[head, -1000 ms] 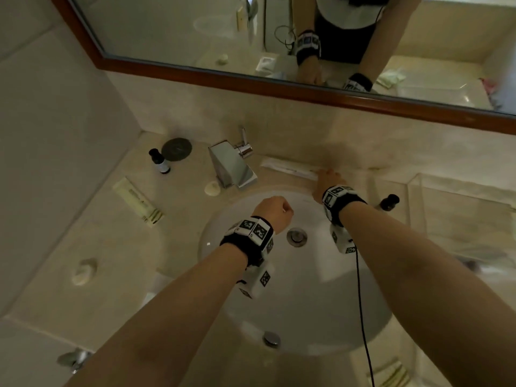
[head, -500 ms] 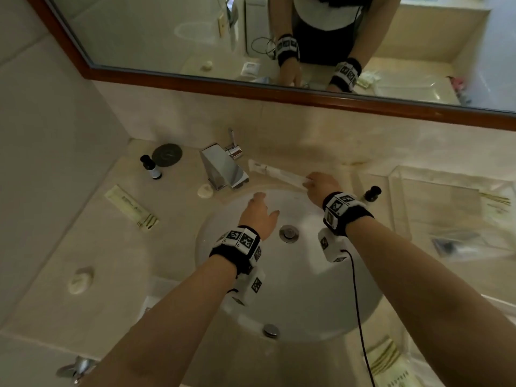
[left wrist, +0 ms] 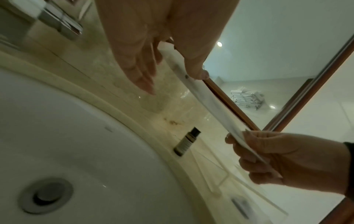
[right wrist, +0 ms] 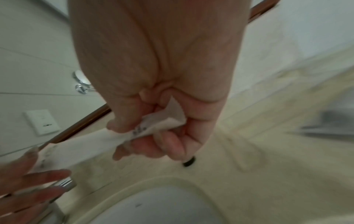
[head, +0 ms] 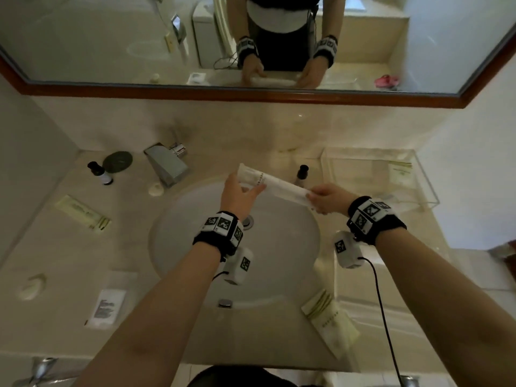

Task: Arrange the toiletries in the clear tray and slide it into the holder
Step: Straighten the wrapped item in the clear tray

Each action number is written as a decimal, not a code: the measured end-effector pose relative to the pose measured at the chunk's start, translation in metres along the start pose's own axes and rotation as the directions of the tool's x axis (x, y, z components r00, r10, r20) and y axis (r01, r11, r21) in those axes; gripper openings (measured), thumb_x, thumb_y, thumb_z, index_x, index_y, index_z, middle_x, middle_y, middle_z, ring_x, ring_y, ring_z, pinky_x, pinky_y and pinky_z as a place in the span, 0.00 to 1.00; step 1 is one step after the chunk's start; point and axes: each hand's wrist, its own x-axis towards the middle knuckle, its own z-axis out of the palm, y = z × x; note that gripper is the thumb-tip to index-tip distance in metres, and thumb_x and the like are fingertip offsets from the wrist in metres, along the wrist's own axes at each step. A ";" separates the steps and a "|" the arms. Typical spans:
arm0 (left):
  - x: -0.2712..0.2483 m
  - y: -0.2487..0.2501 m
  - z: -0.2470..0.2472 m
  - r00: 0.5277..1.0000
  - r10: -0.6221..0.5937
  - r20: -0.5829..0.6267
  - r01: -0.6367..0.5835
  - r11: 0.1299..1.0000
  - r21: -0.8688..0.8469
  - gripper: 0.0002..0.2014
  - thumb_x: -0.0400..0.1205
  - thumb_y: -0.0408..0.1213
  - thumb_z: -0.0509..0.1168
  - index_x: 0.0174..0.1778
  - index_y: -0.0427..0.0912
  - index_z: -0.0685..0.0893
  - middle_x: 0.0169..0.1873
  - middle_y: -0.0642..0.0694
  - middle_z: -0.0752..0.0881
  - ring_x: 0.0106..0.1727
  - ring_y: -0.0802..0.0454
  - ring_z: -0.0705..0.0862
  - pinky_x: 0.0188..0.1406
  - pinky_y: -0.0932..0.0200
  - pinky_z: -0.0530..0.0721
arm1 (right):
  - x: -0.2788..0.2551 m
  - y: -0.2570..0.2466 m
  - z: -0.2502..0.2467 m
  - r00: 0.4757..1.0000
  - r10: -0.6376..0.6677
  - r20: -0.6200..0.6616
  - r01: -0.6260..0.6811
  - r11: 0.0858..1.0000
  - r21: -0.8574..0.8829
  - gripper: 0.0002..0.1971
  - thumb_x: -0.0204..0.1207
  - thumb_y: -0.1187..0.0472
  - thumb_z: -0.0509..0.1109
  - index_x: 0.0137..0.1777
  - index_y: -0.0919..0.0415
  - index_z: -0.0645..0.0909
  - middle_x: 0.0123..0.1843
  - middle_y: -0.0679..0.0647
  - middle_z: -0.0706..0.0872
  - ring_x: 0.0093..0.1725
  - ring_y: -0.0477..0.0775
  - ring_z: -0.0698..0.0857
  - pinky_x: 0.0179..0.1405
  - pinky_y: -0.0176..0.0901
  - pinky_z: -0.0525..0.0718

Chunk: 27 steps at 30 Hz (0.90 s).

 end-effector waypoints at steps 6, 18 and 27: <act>-0.026 0.022 0.068 0.996 0.031 0.086 -0.021 0.993 -0.113 0.18 0.77 0.43 0.71 0.58 0.38 0.80 0.50 0.42 0.87 0.46 0.48 0.88 0.46 0.55 0.89 | -0.061 0.070 -0.038 0.993 0.102 0.066 -0.108 0.990 0.091 0.08 0.84 0.57 0.60 0.48 0.54 0.80 0.36 0.50 0.82 0.34 0.50 0.77 0.34 0.39 0.76; -0.090 0.037 0.181 0.959 -0.090 0.269 0.101 0.995 -0.026 0.09 0.75 0.33 0.73 0.47 0.39 0.81 0.53 0.38 0.84 0.48 0.47 0.86 0.31 0.66 0.88 | -0.134 0.175 -0.063 0.967 0.248 0.054 -0.235 0.957 -0.171 0.16 0.76 0.54 0.71 0.61 0.61 0.84 0.51 0.53 0.83 0.53 0.54 0.80 0.55 0.42 0.75; -0.125 0.022 0.201 0.934 0.003 0.356 -0.148 0.913 0.380 0.09 0.74 0.39 0.74 0.48 0.41 0.88 0.51 0.45 0.88 0.53 0.49 0.85 0.58 0.56 0.82 | -0.154 0.203 -0.048 0.963 0.225 -0.151 -0.261 0.921 -0.289 0.20 0.65 0.50 0.80 0.52 0.62 0.85 0.51 0.56 0.85 0.52 0.55 0.82 0.49 0.41 0.76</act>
